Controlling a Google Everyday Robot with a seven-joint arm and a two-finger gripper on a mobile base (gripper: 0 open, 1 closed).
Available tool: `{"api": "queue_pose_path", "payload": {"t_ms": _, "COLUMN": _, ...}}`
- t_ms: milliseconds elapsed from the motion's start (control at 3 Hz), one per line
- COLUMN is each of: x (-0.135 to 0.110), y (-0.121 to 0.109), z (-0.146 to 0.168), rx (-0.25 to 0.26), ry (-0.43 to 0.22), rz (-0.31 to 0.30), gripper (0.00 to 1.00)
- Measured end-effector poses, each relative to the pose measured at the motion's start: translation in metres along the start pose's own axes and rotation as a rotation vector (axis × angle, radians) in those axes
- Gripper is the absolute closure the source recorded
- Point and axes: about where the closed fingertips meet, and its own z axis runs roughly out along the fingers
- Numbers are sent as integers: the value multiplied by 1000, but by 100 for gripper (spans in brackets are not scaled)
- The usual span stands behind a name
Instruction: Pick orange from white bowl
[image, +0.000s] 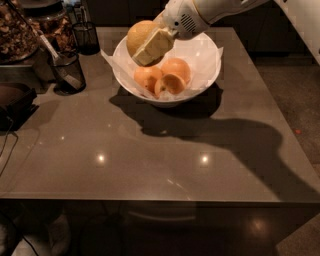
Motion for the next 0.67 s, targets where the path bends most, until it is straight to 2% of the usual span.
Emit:
{"api": "queue_pose_path", "payload": {"t_ms": 333, "x": -17, "y": 31, "z": -22, "rx": 23, "ry": -23, "rz": 0, "gripper": 100}}
{"api": "queue_pose_path", "payload": {"t_ms": 667, "x": -44, "y": 80, "z": -55, "rx": 60, "ry": -72, "rz": -7, "gripper": 100}}
